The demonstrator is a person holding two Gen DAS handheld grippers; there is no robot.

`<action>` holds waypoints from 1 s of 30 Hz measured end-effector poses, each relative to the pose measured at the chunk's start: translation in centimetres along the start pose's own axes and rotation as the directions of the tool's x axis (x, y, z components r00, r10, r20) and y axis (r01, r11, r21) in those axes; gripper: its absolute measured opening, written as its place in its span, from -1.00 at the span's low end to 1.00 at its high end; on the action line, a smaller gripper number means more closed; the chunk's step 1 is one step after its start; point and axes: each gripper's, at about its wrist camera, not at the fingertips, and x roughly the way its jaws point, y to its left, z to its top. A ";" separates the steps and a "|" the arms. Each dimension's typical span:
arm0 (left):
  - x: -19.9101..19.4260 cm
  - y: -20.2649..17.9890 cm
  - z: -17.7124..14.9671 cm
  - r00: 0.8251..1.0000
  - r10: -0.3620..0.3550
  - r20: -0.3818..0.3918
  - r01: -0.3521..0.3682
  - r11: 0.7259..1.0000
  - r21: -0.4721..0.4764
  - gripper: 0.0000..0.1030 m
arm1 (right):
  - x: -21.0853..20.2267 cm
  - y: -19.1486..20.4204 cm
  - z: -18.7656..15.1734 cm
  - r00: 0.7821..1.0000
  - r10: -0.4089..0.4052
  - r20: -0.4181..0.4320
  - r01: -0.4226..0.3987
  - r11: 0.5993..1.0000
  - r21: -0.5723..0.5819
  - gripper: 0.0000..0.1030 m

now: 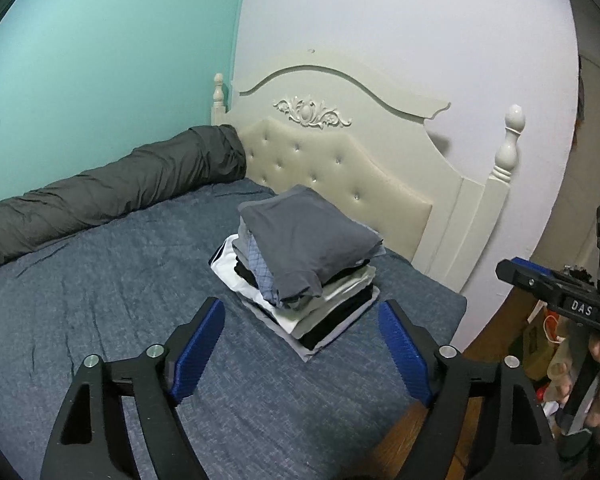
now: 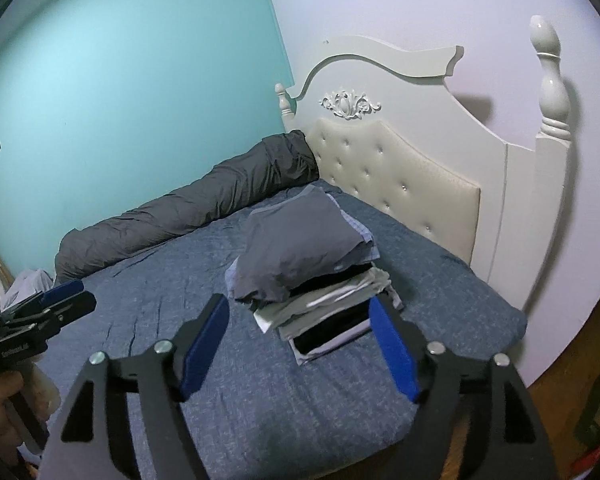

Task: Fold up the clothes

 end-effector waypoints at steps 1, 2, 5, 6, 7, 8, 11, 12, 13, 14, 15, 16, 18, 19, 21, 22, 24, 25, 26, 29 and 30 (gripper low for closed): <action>-0.3 -0.1 -0.2 1.000 0.001 0.003 -0.001 1.000 0.001 0.70 | -0.3 0.2 -0.3 1.000 -0.005 0.001 0.005 1.000 -0.003 0.49; -0.6 -0.2 -0.3 1.000 0.002 0.006 -0.002 1.000 0.001 0.70 | -0.7 0.4 -0.5 1.000 -0.008 0.002 0.008 1.000 -0.007 0.51; -1.5 -0.4 -0.8 1.000 0.006 0.015 -0.006 1.000 0.003 0.81 | -1.6 1.0 -1.2 1.000 -0.022 0.008 0.022 1.000 -0.011 0.67; -1.8 -0.4 -0.9 1.000 0.007 0.017 -0.007 1.000 0.000 0.83 | -1.8 1.2 -1.5 0.999 -0.029 0.012 0.030 0.999 -0.013 0.72; -2.0 -0.4 -1.1 1.000 0.007 0.019 -0.007 1.000 -0.001 0.84 | -2.1 1.3 -1.7 0.999 -0.036 0.016 0.037 0.999 -0.015 0.73; -2.2 -0.5 -1.2 1.000 0.009 0.020 -0.009 1.000 0.001 0.86 | -2.3 1.5 -1.9 0.999 -0.042 0.019 0.042 0.999 -0.020 0.76; -2.8 -0.5 -1.8 0.999 0.020 0.028 -0.020 1.000 0.003 0.98 | -2.7 2.0 -2.5 0.998 -0.056 0.023 0.057 0.998 -0.031 0.87; -3.0 -0.5 -1.9 0.999 0.025 0.032 -0.025 1.000 0.000 0.99 | -2.8 2.2 -2.7 0.998 -0.058 0.025 0.059 0.998 -0.033 0.88; -3.1 -0.5 -2.1 0.999 0.030 0.035 -0.030 1.000 -0.003 0.99 | -2.9 2.3 -2.8 0.998 -0.060 0.027 0.061 0.998 -0.035 0.89; -3.3 -0.5 -2.3 0.999 0.035 0.038 -0.035 0.999 -0.006 0.99 | -3.0 2.4 -3.0 0.998 -0.063 0.030 0.064 0.997 -0.035 0.89; -3.4 -0.4 -2.4 0.998 0.039 0.040 -0.038 0.999 -0.010 0.99 | -3.1 2.5 -3.1 0.997 -0.065 0.033 0.066 0.997 -0.034 0.90; -3.5 -0.4 -2.5 0.998 0.042 0.040 -0.041 0.999 -0.015 0.99 | -3.3 2.6 -3.2 0.997 -0.067 0.038 0.068 0.997 -0.034 0.91; -3.8 -0.3 -2.7 0.998 0.052 0.047 -0.051 0.998 -0.022 0.99 | -3.6 2.8 -3.5 0.996 -0.071 0.047 0.072 0.997 -0.033 0.92; -3.9 -0.2 -2.8 0.997 0.058 0.052 -0.056 0.998 -0.025 0.99 | -3.8 3.0 -3.6 0.996 -0.073 0.052 0.074 0.997 -0.032 0.93; -4.2 0.0 -3.0 0.996 0.070 0.062 -0.068 0.997 -0.031 0.99 | -4.1 3.2 -3.9 0.995 -0.076 0.060 0.078 0.996 -0.031 0.94; -4.3 0.1 -3.1 0.995 0.071 0.064 -0.069 0.997 -0.034 0.99 | -4.3 3.2 -4.0 0.995 -0.077 0.062 0.079 0.996 -0.028 0.94; -4.6 0.2 -3.2 0.995 0.072 0.068 -0.069 0.997 -0.037 0.99 | -4.5 3.4 -4.2 0.995 -0.078 0.066 0.080 0.996 -0.025 0.95; -4.7 0.3 -3.3 0.995 0.072 0.070 -0.069 0.997 -0.036 0.99 | -4.6 3.5 -4.3 0.995 -0.078 0.068 0.080 0.996 -0.027 0.95; -4.8 0.2 -3.4 0.994 0.076 0.074 -0.073 0.997 -0.034 0.99 | -4.7 3.6 -4.4 0.995 -0.078 0.070 0.080 0.996 -0.029 0.95; -5.1 0.3 -3.6 0.992 0.095 0.080 -0.093 0.995 -0.039 0.99 | -5.0 4.1 -4.7 0.994 -0.081 0.073 0.084 0.996 -0.041 0.95; -5.2 0.4 -3.7 0.992 0.096 0.080 -0.093 0.995 -0.044 0.99 | -5.0 4.3 -4.8 0.994 -0.080 0.073 0.084 0.996 -0.043 0.95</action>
